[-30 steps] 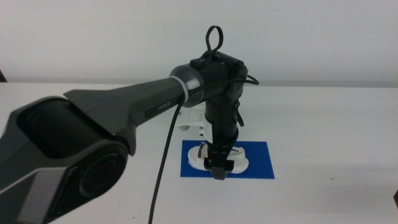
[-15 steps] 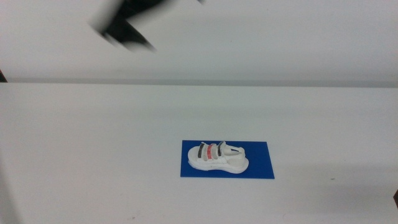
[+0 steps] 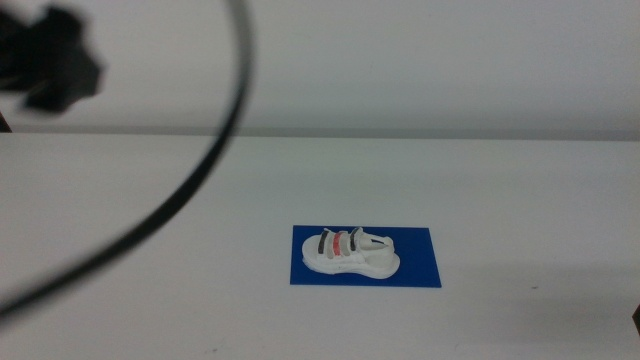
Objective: Use one arm to grab the shoe from the table and place it on the mat.
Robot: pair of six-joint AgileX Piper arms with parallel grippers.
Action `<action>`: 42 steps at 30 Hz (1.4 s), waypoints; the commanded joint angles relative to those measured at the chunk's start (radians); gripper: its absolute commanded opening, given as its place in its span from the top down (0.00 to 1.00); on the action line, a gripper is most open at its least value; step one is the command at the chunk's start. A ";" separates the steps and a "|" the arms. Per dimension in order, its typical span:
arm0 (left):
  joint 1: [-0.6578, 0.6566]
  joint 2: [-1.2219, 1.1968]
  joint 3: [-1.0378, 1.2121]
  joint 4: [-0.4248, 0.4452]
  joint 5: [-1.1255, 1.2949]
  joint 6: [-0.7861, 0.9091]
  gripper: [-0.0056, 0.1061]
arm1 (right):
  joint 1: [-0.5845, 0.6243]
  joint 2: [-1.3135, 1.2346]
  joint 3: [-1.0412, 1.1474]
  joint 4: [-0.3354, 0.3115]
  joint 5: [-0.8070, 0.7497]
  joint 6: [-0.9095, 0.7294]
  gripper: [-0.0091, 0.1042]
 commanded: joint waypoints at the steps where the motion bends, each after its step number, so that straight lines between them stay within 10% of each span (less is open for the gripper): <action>1: 0.001 -0.133 0.075 0.008 -0.010 0.000 0.11 | 0.000 -0.038 0.043 -0.003 -0.007 0.000 0.10; 17: 0.001 -0.731 0.819 -0.060 -0.898 0.096 0.11 | 0.000 -0.038 0.043 -0.002 -0.007 0.000 0.10; 29: 0.149 -0.786 1.150 -0.272 -1.153 0.256 0.11 | 0.000 -0.038 0.043 -0.002 -0.007 0.000 0.10; 42: 0.360 -1.027 1.325 -0.317 -1.209 0.173 0.11 | 0.000 -0.038 0.043 0.000 -0.007 0.000 0.10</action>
